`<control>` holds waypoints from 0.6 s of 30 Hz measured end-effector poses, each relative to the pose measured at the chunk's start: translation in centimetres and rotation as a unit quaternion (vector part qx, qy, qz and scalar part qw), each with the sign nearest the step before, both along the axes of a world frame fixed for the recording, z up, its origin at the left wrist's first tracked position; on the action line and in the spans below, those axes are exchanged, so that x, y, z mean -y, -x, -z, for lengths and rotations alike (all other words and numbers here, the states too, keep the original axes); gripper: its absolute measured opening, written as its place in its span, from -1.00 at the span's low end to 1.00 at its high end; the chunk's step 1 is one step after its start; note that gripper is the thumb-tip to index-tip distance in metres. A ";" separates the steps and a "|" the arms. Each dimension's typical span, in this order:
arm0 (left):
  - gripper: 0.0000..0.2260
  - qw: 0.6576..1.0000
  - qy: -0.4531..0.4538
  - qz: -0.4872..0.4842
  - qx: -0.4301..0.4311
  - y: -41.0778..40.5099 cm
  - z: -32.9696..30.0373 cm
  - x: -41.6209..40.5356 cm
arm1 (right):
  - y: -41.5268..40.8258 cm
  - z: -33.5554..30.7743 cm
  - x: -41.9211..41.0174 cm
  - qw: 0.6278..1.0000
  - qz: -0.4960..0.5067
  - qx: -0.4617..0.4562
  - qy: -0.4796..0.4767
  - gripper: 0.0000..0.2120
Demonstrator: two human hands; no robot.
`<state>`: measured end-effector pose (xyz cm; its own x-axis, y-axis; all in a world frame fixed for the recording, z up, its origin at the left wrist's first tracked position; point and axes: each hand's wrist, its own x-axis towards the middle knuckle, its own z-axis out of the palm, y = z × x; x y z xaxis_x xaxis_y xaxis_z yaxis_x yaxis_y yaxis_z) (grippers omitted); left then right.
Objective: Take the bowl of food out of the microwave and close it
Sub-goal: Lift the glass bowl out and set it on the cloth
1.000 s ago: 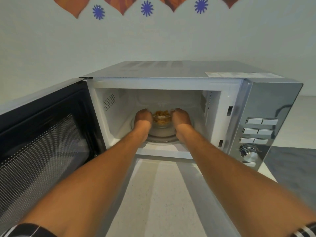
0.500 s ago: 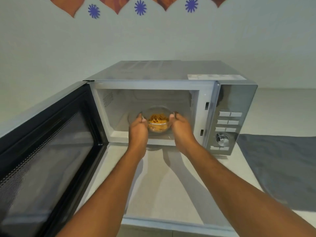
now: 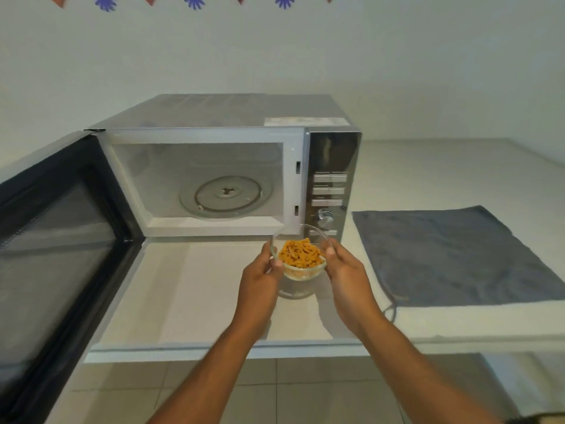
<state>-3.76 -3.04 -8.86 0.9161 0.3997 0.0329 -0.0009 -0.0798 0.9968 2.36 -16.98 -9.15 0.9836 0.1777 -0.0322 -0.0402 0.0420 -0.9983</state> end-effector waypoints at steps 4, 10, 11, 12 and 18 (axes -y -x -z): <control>-0.64 0.998 -0.008 0.057 0.002 -1.0 0.1 4.2 | 0.3 -0.2 4.8 0.998 0.054 -0.015 -0.013 -0.76; -0.59 0.989 -0.032 0.147 -0.007 -5.2 0.3 10.0 | -1.5 -1.0 11.5 0.990 0.138 -0.035 -0.012 -0.75; -0.59 0.986 -0.037 0.162 -0.005 -6.2 0.1 10.9 | -2.1 -1.3 12.5 0.987 0.155 -0.032 -0.011 -0.75; -0.62 0.983 -0.043 0.176 0.000 -7.2 -0.1 11.8 | -2.9 -1.3 13.3 0.984 0.173 -0.030 -0.012 -0.75; -0.68 0.972 -0.076 0.224 -0.010 -12.5 -1.1 15.6 | -8.0 -1.1 17.0 0.972 0.233 -0.019 -0.010 -0.70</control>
<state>8.78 -18.59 -7.72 0.9981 -0.0471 0.0405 -0.0500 -0.2216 0.9739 10.40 -34.01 -8.06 0.9558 -0.2852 -0.0718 -0.0497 0.0841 -0.9952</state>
